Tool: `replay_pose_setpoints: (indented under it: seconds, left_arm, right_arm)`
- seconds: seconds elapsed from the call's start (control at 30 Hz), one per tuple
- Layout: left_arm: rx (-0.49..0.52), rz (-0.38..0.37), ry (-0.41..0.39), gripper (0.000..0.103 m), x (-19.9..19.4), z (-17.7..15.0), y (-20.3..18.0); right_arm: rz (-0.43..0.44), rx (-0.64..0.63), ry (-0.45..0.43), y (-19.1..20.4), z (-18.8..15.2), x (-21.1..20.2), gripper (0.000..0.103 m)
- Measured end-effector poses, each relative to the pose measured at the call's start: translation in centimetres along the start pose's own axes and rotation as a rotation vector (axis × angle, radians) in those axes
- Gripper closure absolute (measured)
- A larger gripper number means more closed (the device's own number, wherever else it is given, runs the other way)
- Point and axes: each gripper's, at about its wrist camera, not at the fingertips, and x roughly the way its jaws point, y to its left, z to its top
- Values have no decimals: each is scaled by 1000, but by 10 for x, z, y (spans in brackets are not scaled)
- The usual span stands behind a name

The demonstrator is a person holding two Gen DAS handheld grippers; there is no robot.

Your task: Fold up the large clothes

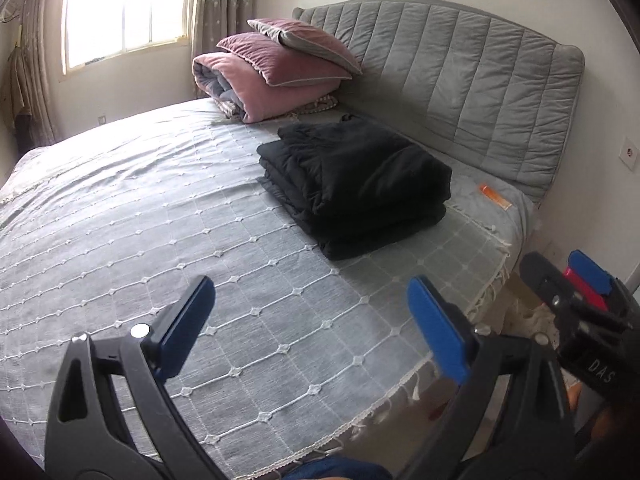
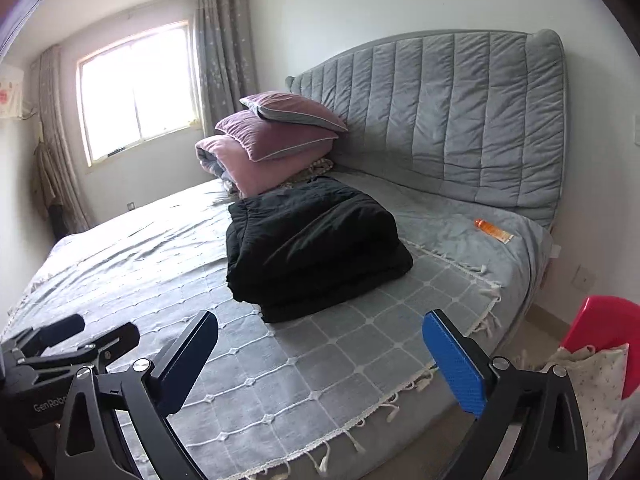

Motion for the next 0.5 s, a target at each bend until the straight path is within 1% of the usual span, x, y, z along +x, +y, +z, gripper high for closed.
replay_pose_setpoints:
  seconds: [0.1,0.23,0.33,0.5]
  left_arm:
    - [27,14,-12,6,-3,1,-6]
    - [35,12,-12,5,-5,3,-10]
    - [49,24,-14,2,-4,4,-14]
    - [51,24,-5,2,-2,6,-17]
  right_arm:
    - [-20,-2,-9,-3,2,-6,0]
    - [-34,23,-15,-10,4,-12,0]
    - [-35,30,-2,-12,3,-10,0]
    - [-30,32,-3,-12,2,-10,0]
